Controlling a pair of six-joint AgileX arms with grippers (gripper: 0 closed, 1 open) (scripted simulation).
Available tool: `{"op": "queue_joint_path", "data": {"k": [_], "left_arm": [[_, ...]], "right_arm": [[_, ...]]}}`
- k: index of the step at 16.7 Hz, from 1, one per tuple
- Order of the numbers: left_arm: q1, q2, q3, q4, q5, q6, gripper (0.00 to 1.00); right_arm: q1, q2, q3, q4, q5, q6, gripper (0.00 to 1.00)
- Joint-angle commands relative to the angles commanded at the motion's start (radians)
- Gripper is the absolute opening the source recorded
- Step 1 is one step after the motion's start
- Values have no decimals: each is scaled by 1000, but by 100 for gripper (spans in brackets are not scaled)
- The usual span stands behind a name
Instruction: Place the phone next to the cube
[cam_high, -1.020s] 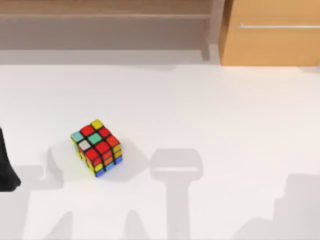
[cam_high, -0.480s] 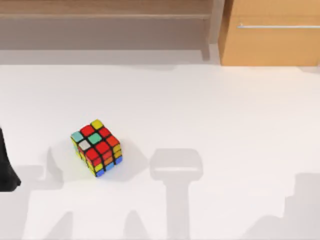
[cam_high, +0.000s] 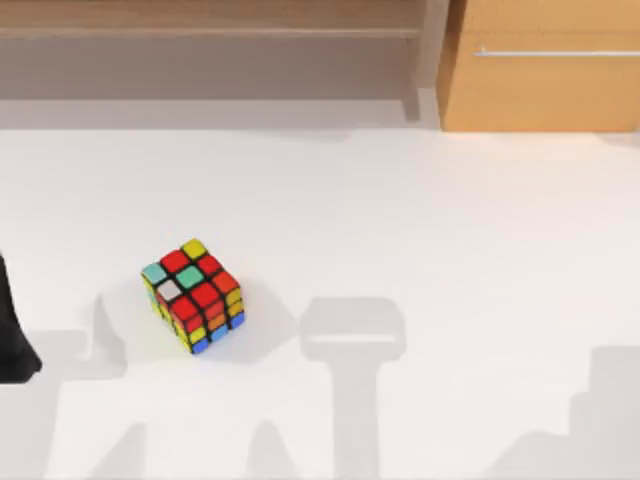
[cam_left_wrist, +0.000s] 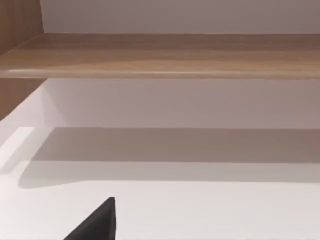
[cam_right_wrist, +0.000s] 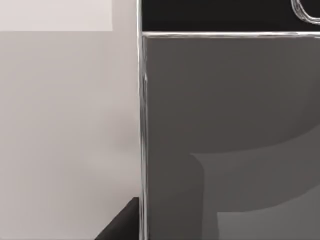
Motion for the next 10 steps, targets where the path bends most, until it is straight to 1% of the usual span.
{"op": "queue_joint_path", "data": {"k": [3,4,10], "left_arm": [[0,0,0,0,0,0,100],[0,0,0,0,0,0,100],[0,0,0,0,0,0,100]], "right_arm": [[0,0,0,0,0,0,2],[0,0,0,0,0,0,0],[0,0,0,0,0,0,0]]}}
